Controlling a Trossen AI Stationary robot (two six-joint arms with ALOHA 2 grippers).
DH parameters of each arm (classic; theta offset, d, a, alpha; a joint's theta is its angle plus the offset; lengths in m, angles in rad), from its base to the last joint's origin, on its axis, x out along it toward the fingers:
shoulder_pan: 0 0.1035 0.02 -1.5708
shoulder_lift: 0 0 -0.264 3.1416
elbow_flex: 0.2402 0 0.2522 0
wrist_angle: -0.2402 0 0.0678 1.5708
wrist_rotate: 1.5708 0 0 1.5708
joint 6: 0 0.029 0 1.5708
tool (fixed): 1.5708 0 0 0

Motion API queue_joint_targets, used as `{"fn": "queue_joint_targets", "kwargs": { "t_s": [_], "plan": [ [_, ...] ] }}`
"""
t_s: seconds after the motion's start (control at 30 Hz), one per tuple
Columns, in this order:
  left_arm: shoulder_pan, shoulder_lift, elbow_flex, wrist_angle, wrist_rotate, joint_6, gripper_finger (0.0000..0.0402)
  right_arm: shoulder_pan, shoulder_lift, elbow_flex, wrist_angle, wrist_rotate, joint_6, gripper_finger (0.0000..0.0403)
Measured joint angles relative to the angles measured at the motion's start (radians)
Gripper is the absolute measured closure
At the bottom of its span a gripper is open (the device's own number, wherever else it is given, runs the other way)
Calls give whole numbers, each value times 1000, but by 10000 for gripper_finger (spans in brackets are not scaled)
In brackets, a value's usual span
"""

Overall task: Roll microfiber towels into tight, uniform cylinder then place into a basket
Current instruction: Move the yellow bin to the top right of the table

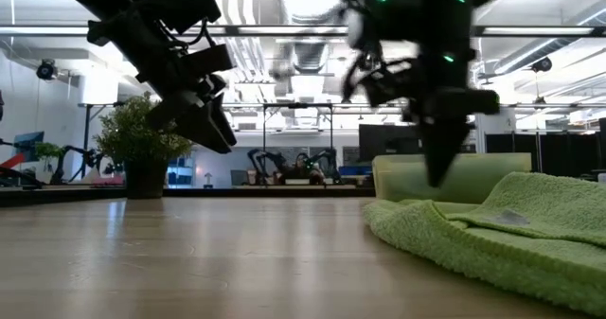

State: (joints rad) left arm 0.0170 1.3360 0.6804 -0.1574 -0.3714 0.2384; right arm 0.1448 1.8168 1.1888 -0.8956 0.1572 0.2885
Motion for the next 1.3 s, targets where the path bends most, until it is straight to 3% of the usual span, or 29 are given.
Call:
{"fn": "queue_joint_targets", "kwargs": {
  "t_s": [0.47,0.63,0.77,0.9,1.17,1.3],
  "plan": [
    [0,-13,0,16,2,30,217,28,-389,-378,21,1,303,394],
    [0,-13,0,18,8,3,217,27,-476,-490,240,21,230,394],
    [0,-13,0,18,22,-20,217,22,-474,-526,424,78,112,394],
    [0,-13,0,18,25,-23,217,-3,-430,-515,394,215,87,394],
    [0,-13,-1,19,27,-24,217,-132,-348,-487,389,247,-2,394],
    [0,-13,-1,19,27,-25,217,-222,-316,-486,385,322,-54,394]
  ]
}}
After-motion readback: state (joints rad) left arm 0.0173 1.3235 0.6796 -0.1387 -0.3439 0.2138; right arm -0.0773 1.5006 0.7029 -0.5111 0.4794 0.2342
